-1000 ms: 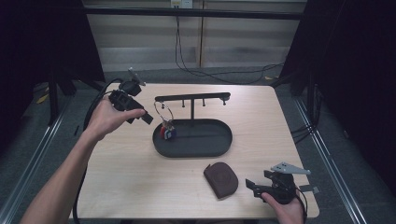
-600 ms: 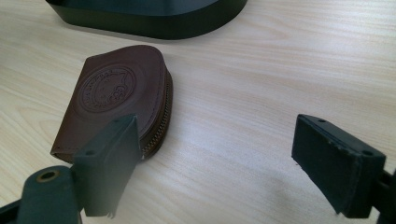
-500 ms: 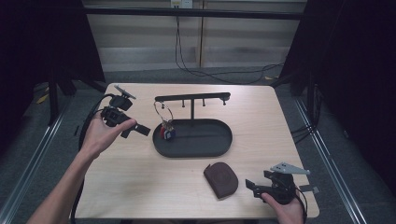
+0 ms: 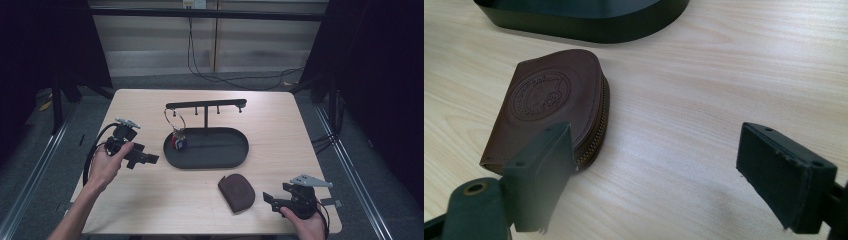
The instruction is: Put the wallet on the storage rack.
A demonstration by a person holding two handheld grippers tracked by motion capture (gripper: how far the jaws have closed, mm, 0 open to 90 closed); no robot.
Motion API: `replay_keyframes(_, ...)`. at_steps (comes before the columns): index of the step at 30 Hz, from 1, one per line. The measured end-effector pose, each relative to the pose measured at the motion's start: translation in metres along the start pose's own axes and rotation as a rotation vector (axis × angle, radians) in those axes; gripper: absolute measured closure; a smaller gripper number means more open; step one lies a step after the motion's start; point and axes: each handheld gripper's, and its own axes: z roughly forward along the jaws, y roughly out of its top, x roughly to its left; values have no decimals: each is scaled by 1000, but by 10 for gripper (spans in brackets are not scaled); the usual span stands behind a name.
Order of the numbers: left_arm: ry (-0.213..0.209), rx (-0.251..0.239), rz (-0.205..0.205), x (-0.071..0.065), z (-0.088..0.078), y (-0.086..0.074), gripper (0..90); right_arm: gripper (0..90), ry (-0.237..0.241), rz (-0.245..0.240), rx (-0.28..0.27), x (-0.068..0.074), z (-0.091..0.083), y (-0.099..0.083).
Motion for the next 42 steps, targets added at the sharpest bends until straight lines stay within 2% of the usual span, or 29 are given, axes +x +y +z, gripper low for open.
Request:
replay_keyframes(2,-4,-42,-3,0,0,-14,194,154,0,-1,0,0,0,0)
replay_keyframes(3,-4,-42,-3,0,0,-14,194,154,0,-1,0,0,0,0)
replay_keyframes(4,-10,-78,-13,1,-2,-23,194,154,-1,-1,-1,0,0,0)
replay_keyframes(5,-21,-81,-19,0,-2,-27,195,154,-1,0,-3,0,0,0)
replay_keyframes(7,-4,-98,-5,-2,-6,-35,194,165,9,2,5,0,0,0)
replay_keyframes(9,-18,-121,-25,-3,-6,-46,195,169,12,-4,12,1,1,0)
replay_keyframes(11,-23,-128,-29,-5,-6,-57,196,221,12,-7,18,1,1,1)
replay_keyframes(12,-34,-128,-35,-5,-5,-62,196,249,5,-13,21,2,2,1)
replay_keyframes(13,-45,-132,-34,-4,-5,-67,195,240,1,-17,28,2,2,1)
replay_keyframes(16,-86,-158,-66,-1,-2,-84,176,228,5,-18,33,2,3,2)
replay_keyframes(20,-76,-148,-92,1,1,-97,180,219,19,6,42,0,5,3)
replay_keyframes(23,-74,-148,-84,-3,0,-107,186,219,28,6,40,0,3,4)
replay_keyframes(27,-65,-143,-90,-13,0,-126,227,207,39,30,40,0,1,6)
replay_keyframes(29,-74,-153,-82,-15,-1,-132,231,205,40,28,37,1,0,8)
replay_keyframes(34,-82,-197,-81,-24,-6,-135,240,249,47,18,27,7,-1,18)
replay_keyframes(36,-88,-184,-79,-29,-7,-137,239,255,45,16,31,9,0,23)
replay_keyframes(37,-88,-182,-78,-33,-8,-140,239,257,31,11,50,10,1,27)
replay_keyframes(38,-88,-182,-78,-33,-8,-140,240,280,26,17,59,10,1,30)
replay_keyframes(39,-97,-178,-62,-40,-8,-144,240,304,30,40,54,10,1,32)
replay_keyframes(42,-110,-157,-41,-43,-7,-151,240,318,39,73,38,9,0,39)
